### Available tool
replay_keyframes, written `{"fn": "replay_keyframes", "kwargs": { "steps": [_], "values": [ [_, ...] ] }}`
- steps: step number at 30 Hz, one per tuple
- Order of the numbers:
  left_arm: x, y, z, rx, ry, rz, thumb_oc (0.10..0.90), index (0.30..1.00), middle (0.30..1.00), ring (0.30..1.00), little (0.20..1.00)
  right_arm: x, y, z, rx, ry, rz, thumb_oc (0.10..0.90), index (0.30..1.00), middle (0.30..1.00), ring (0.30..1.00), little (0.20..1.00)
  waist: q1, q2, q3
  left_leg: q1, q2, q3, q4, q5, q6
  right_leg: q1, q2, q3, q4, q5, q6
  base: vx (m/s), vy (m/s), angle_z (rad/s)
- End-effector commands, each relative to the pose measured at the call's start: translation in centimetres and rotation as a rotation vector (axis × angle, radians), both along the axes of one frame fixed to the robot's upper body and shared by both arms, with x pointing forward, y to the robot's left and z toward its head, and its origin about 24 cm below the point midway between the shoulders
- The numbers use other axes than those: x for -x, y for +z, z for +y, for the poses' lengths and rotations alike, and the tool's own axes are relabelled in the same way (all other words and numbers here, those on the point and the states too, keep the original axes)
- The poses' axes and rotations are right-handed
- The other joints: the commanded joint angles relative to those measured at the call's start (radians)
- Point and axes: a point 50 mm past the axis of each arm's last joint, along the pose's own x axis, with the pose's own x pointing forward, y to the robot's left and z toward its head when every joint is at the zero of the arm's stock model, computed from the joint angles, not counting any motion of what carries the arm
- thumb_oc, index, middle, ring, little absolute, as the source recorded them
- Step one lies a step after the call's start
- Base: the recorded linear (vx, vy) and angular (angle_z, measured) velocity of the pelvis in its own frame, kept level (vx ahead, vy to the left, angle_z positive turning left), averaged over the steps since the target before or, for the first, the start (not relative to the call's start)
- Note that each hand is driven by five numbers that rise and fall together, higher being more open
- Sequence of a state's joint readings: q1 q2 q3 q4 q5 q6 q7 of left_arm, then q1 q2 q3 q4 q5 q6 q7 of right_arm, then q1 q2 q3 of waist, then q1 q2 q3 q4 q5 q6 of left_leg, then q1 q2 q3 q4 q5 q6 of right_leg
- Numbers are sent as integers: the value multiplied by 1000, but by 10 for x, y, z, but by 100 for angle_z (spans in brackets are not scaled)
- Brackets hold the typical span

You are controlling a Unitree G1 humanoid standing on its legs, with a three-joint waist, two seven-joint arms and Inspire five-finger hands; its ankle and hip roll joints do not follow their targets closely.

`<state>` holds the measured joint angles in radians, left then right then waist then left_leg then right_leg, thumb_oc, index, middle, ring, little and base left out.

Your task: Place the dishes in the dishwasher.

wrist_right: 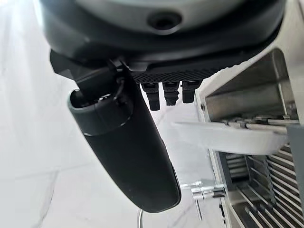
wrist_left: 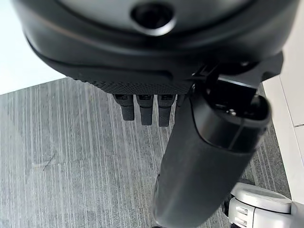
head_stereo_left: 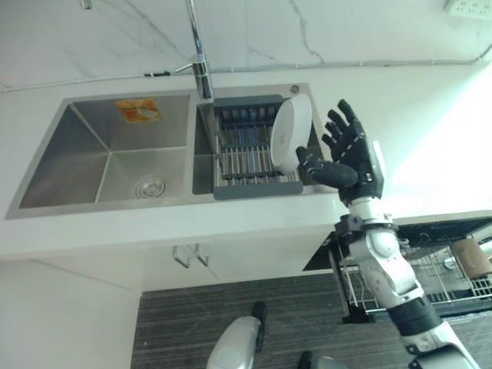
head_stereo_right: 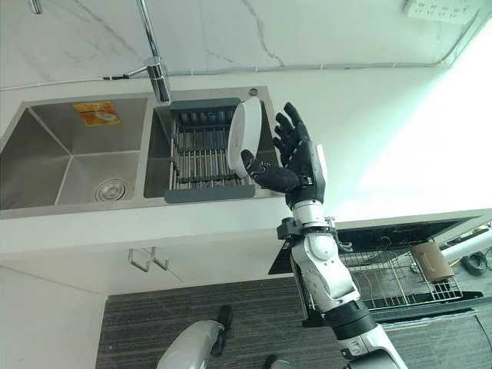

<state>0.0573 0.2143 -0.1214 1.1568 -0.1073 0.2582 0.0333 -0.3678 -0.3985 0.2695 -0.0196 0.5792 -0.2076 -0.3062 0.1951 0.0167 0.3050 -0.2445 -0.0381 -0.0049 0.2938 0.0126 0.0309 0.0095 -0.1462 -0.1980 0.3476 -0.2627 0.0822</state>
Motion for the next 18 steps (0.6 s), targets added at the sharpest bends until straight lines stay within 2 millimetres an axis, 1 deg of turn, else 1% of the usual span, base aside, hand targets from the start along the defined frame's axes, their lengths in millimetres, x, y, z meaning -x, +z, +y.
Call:
{"fn": "replay_keyframes", "kwargs": {
  "steps": [1,6,11,18],
  "values": [
    [8,1,10,-52,-67,40,800,900,900,900,900,1,60,-2,-81,-43,-297,800,900,900,900,900,5,-22,-41,51,57,-21,6,-176,-38,-64,-35,-49,-48,71,39,0,0,0],
    [5,2,10,-53,-83,30,800,900,900,900,900,-2,58,-5,-116,-88,-287,800,900,900,900,900,8,-24,-42,53,60,-19,6,-180,-38,-65,-41,-53,-48,72,42,26,-19,2],
    [12,1,10,-52,-92,53,800,900,900,900,900,-5,48,-7,-149,-84,-232,800,900,900,900,900,8,-15,-44,66,55,-23,6,-187,-35,-57,-51,-56,-48,73,45,72,8,0],
    [12,2,14,-85,-141,65,800,900,900,900,900,-14,39,4,-237,-17,-152,800,900,900,900,900,16,-13,-39,64,53,-33,6,-184,-36,-58,-51,-54,-48,72,44,33,-12,0]
  ]
}}
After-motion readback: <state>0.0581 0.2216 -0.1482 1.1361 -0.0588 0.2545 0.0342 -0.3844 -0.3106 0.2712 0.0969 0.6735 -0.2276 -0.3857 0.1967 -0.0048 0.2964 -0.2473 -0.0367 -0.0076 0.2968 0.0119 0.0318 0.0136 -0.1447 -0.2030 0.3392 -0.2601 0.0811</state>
